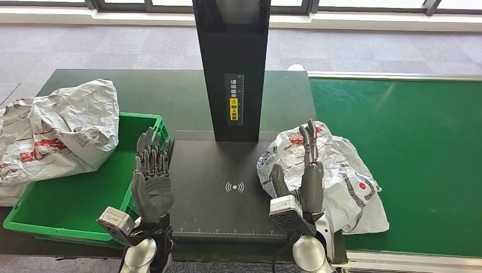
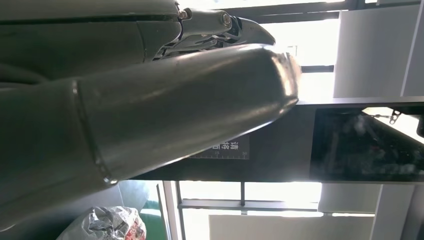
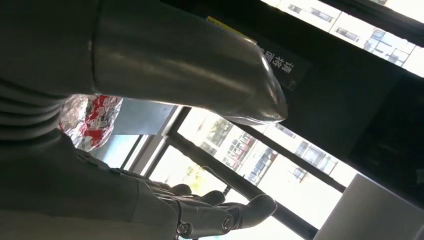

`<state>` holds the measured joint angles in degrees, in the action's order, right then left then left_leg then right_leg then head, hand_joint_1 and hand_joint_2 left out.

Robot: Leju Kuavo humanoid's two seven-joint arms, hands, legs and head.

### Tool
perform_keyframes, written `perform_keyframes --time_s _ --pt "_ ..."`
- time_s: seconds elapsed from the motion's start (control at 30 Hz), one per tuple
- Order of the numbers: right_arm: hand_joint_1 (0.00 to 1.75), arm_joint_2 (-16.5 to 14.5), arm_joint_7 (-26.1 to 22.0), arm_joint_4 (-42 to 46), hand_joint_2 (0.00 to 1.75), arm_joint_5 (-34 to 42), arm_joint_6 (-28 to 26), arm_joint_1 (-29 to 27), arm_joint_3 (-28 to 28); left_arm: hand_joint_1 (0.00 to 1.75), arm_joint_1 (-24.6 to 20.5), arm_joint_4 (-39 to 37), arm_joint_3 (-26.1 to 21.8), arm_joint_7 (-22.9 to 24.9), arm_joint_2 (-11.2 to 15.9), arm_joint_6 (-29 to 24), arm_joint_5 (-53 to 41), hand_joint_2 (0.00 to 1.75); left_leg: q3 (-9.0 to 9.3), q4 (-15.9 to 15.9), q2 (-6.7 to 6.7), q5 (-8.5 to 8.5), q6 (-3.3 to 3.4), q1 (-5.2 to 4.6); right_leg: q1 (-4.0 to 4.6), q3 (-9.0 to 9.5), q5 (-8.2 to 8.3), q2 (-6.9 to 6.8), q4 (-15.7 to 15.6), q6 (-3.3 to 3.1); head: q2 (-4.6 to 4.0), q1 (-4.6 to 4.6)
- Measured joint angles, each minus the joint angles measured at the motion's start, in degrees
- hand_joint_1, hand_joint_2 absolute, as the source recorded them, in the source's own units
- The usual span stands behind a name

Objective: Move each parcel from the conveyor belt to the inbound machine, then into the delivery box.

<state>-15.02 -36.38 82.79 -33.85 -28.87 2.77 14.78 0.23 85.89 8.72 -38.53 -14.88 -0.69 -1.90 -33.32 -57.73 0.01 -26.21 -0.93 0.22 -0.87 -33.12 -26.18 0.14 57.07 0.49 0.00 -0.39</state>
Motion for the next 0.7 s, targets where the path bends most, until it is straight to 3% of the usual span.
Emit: perform_keyframes --time_s 0.27,0.4,0.53,0.7 --pt "0.0 0.0 0.1 0.0 0.0 0.1 2.9 0.3 0.0 0.0 0.0 -0.3 0.0 0.0 0.0 0.0 -0.1 0.0 -0.01 0.0 0.01 0.0 0.0 0.0 0.0 -0.01 0.0 0.01 0.0 0.0 0.0 0.0" --pt "0.0 0.0 -2.2 1.0 0.0 3.3 4.2 -0.5 0.0 0.0 0.1 0.3 0.1 0.1 0.0 -0.3 -2.5 0.0 0.0 0.0 0.0 0.0 0.0 0.0 0.0 -0.04 0.0 0.0 0.0 0.0 0.0 0.0" --pt "0.0 0.3 -2.2 7.1 0.0 7.8 7.0 -4.5 0.0 0.0 0.0 1.1 1.5 2.3 -0.1 -2.6 -10.4 0.0 -0.02 0.0 -0.04 -0.04 0.0 0.0 0.0 -0.05 -0.02 -0.02 0.0 0.0 0.0 0.0" --pt "0.0 0.7 -3.2 15.2 0.0 5.3 5.7 -10.8 0.0 0.0 -0.8 0.3 5.3 4.0 0.2 -3.5 -15.3 0.0 -0.04 0.0 -0.01 -0.1 0.02 -0.01 -0.01 -0.06 -0.03 0.0 -0.1 0.0 0.0 0.0"
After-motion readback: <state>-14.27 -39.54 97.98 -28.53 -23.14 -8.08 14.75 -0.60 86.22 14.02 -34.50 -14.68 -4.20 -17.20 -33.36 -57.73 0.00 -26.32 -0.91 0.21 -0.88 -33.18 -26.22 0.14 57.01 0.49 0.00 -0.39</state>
